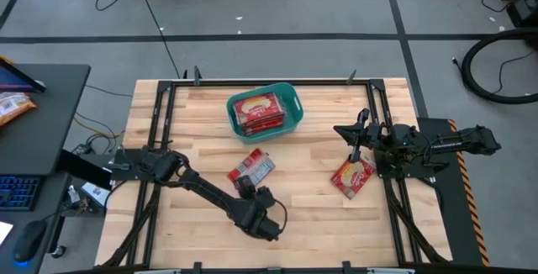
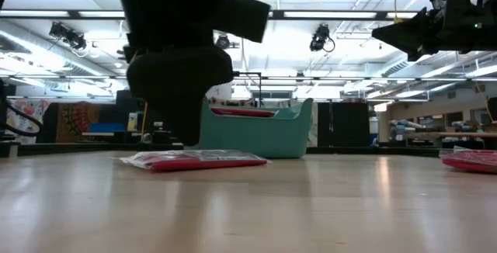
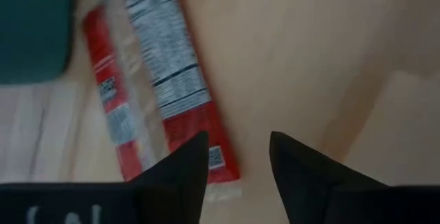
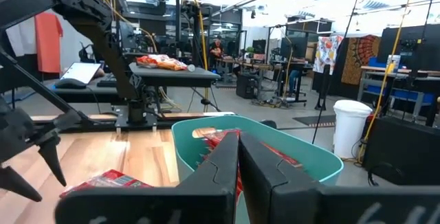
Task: Sort popcorn bags into baskets
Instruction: Put the bottom red popcorn bag into the green bin
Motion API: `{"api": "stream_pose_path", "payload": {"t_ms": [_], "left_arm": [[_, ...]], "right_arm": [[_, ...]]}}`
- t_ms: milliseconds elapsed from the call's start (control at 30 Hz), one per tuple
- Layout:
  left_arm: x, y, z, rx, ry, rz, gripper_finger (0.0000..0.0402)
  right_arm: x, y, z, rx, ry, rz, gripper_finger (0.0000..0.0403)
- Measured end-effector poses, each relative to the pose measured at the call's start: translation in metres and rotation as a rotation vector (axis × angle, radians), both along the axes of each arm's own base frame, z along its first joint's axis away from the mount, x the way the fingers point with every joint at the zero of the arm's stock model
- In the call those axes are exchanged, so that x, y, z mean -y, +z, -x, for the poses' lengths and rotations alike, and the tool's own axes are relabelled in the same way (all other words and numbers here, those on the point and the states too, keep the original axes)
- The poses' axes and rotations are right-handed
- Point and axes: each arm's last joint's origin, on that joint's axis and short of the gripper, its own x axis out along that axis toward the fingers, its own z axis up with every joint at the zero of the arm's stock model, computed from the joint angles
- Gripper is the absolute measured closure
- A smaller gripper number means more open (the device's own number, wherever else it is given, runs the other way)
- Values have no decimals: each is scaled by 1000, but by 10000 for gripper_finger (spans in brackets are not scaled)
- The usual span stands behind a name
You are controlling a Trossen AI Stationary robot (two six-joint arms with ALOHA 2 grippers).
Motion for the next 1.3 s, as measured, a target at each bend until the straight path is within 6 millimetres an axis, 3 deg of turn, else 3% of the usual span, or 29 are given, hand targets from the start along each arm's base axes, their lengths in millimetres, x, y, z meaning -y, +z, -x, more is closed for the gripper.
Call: {"api": "stream_pose_path", "payload": {"t_ms": [267,500,800,933,1100,1300], "left_arm": [[-4,-7,-5,86,108,-35,202],[-4,-32,-6,29,102,-94,201],[-8,-36,-6,7,138,-76,201],[-7,-27,-2,0,141,-67,204],[-7,3,2,85,128,-82,228],[-9,8,9,33,101,-136,255]], "right_arm": [[0,0,0,-1,0,0,383],[0,0,0,-1,0,0,383],[0,0,0,0,0,0,383],[0,0,0,0,0,0,383],[0,0,0,-1,0,0,383],[0,0,0,0,0,0,383]]}}
